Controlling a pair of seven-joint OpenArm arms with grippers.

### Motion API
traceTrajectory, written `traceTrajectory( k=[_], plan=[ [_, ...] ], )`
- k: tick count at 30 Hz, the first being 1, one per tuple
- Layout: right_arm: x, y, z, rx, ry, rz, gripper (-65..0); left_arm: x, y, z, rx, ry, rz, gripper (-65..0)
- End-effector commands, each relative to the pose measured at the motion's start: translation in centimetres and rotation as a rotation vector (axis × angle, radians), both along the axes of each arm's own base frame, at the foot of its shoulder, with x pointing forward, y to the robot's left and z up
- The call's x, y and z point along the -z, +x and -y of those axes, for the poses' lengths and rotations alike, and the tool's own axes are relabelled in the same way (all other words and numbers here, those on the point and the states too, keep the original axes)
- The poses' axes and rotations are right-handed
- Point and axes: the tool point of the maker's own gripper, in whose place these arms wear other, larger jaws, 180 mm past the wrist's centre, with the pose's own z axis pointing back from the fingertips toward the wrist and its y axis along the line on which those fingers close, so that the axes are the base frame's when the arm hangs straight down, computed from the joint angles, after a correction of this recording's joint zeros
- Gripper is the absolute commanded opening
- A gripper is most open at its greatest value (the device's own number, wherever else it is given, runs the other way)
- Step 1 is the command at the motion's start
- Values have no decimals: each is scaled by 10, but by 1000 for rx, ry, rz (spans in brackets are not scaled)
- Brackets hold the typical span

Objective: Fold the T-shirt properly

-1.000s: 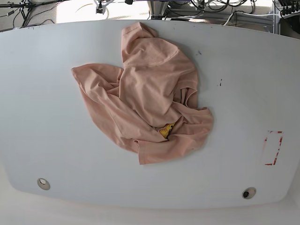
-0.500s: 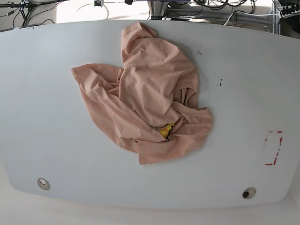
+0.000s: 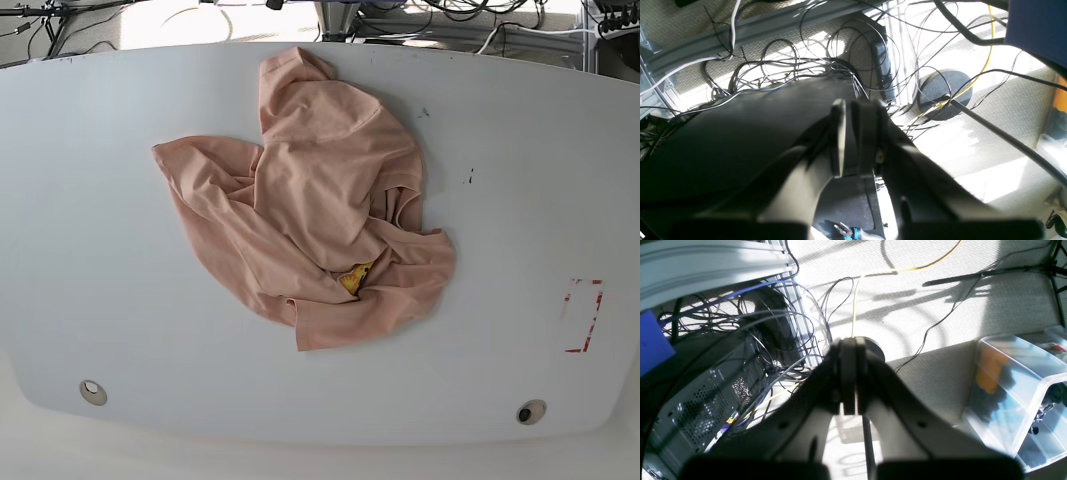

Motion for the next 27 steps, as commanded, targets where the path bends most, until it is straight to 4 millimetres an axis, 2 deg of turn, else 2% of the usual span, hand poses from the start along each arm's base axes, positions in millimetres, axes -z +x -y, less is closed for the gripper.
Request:
traceTrajectory(
  k=[1,8,10,16,18,27],
  plan=[
    [-7,-2,6,-7,-18,28,-650,-4,-5,-4,-3,6,6,-589],
    [-17,-6,8,-15,-24,49,-650,-14,-5,-9,5,14,39,-590],
    [-29,-6,11,-22,-33,84,-650,-29,-6,-10,10,15,73,-594],
    [-50,-4,13,-34,-42,130,-650,-52,-2,-12,27,20,130,-598],
    [-67,2,15,-47,-49,172,-650,-73,4,-9,47,22,174,-609],
    [-95,10,15,-65,-55,223,-650,-94,4,-8,52,20,209,-609]
  ],
)
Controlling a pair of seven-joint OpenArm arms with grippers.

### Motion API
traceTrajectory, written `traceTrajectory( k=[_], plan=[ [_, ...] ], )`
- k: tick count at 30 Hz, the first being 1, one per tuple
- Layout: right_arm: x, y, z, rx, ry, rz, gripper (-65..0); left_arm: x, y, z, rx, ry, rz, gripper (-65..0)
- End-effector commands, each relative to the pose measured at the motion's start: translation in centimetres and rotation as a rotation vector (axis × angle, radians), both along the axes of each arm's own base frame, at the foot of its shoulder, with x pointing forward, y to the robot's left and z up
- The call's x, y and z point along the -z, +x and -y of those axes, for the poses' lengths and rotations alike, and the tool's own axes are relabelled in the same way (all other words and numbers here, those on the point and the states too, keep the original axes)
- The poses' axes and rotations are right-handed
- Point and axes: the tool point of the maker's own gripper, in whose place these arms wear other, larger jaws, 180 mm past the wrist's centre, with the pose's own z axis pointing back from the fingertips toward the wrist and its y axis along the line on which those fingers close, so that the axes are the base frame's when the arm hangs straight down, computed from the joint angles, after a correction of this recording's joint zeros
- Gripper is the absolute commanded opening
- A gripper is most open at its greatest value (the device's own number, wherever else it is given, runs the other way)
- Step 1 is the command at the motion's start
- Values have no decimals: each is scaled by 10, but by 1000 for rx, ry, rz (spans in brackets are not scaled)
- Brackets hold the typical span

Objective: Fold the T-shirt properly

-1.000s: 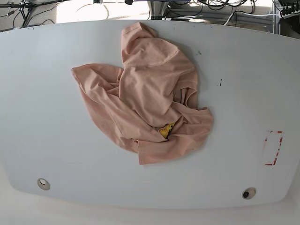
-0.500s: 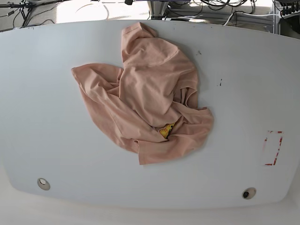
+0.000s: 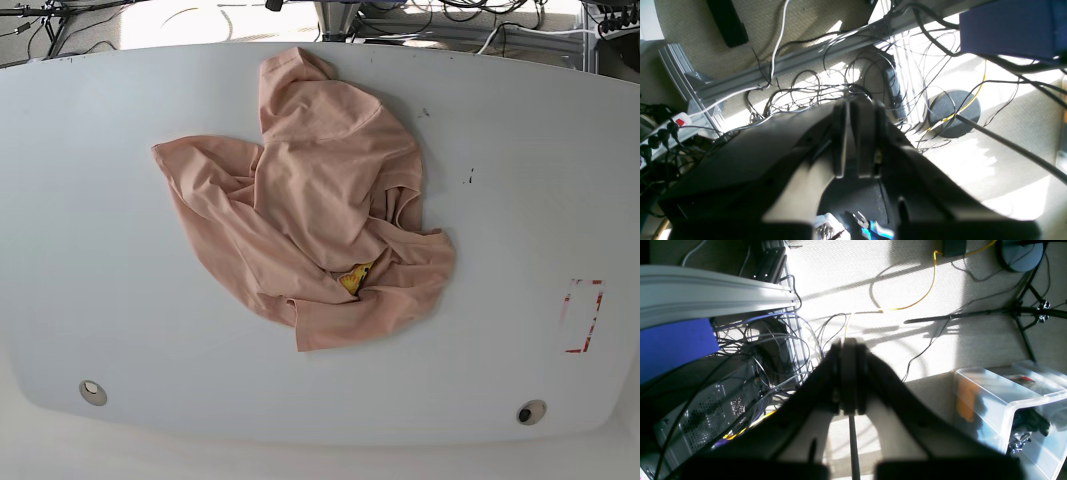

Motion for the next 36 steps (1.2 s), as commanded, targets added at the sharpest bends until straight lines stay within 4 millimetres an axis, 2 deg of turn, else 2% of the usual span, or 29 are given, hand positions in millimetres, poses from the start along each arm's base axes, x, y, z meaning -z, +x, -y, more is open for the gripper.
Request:
traceTrajectory(
  k=[1,7,19,21,27,31,36],
  plan=[
    [-17,-3,0,-18,-4,18,-650,-10,-3,-1,-3,1,19,-606],
    [-30,3,1,-23,-10,44,-650,-15,-2,-1,-1,5,31,-605],
    [-45,0,3,-30,-22,55,-650,-32,8,-4,8,1,82,-605],
    [-54,2,12,-22,-42,74,-650,-40,6,-7,-2,-6,86,-601],
    [-64,2,19,-18,-64,87,-650,-54,15,-8,2,-16,123,-600],
    [-77,14,26,-22,-83,128,-650,-65,23,-5,35,1,148,-605],
    [-84,22,29,-28,-94,154,-650,-72,31,-3,44,4,173,-607]
  ],
)
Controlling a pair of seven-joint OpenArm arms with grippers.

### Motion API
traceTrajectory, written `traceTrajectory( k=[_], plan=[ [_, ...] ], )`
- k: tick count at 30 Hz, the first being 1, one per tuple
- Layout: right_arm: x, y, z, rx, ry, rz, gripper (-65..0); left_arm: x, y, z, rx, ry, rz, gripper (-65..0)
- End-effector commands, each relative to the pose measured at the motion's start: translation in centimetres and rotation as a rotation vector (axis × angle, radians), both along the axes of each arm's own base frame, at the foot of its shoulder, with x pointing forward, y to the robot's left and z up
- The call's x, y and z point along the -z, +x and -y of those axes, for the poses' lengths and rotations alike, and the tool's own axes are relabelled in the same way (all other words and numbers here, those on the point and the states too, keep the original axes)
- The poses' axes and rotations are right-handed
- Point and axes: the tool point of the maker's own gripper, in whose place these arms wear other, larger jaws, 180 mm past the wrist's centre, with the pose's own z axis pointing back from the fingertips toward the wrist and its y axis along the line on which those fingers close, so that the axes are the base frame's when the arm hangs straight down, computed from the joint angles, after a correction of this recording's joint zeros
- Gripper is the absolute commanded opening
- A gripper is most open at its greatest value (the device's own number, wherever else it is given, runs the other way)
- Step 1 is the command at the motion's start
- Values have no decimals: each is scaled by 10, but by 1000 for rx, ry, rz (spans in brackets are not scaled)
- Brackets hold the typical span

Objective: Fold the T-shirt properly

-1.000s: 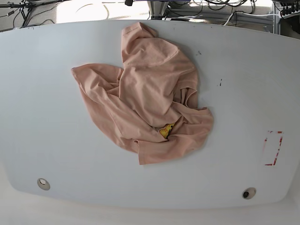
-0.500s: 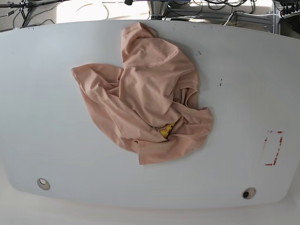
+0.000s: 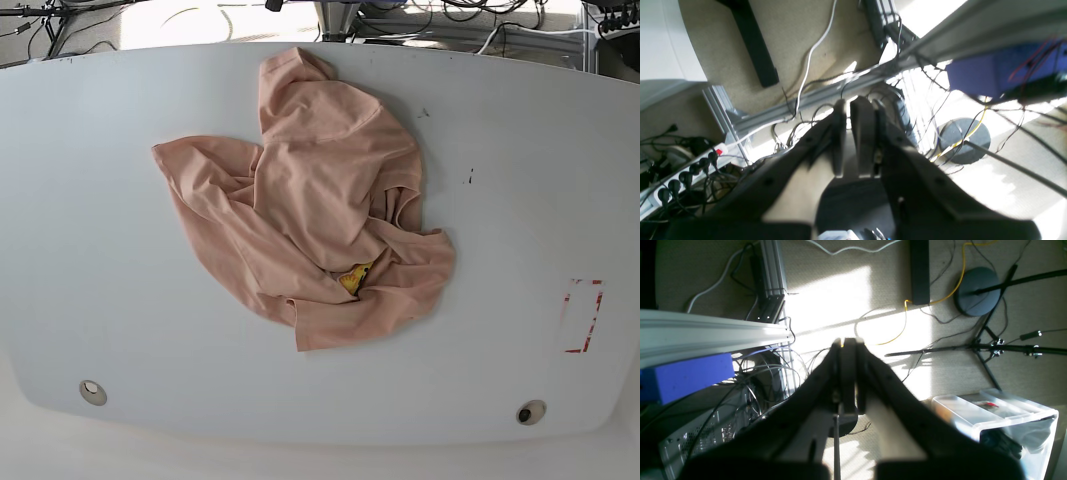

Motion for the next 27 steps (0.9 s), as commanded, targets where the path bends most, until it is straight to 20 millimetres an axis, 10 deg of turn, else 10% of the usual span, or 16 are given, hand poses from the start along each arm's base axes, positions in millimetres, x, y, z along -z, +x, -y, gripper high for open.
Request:
traceTrajectory(
  k=[1,27],
  plan=[
    [-8,0,6,-7,-20,14,-650,-6,-2,1,3,-1,9,-607],
    [-51,77,1,-33,-25,232,-650,-26,54,-11,-7,29,148,-602]
  ],
)
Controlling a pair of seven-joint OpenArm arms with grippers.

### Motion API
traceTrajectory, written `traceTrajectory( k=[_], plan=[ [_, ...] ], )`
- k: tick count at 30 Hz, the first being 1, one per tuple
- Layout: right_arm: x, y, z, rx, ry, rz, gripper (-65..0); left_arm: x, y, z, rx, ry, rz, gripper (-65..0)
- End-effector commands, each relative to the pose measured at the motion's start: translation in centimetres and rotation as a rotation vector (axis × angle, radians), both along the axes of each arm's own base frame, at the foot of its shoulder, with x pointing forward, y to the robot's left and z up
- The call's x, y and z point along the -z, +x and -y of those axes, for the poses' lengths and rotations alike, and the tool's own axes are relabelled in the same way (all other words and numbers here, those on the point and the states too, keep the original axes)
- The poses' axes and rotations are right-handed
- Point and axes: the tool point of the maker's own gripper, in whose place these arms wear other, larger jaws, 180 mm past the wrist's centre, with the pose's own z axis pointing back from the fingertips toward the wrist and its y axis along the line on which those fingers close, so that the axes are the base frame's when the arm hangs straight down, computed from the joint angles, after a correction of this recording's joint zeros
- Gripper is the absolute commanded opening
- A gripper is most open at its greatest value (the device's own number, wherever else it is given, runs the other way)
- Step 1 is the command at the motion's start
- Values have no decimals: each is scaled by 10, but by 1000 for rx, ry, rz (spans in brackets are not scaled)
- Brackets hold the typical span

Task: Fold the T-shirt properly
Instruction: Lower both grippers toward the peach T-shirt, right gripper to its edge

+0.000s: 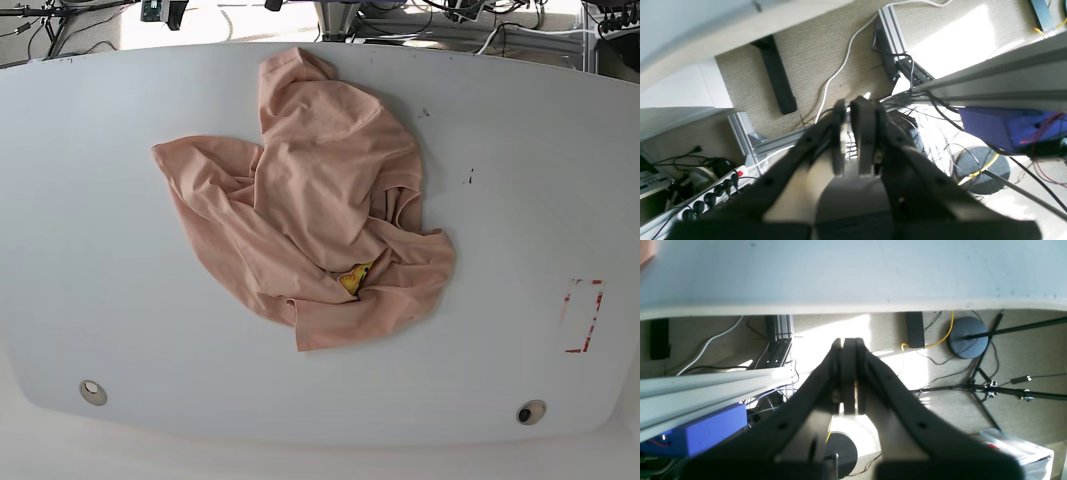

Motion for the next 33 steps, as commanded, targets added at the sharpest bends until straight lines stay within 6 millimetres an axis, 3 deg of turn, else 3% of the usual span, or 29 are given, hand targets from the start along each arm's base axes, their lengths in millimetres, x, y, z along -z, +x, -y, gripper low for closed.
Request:
traceTrajectory(
  k=[1,14,33],
  plan=[
    [-13,12,2,-5,-10,55,-650,-8,6,0,-2,-4,35,-602],
    [-24,40,-1,-16,-10,136,-650,-11,17,5,4,-15,67,-598],
    [-47,72,-9,-40,-3,248,-650,-52,62,11,26,-16,225,-602]
  ],
)
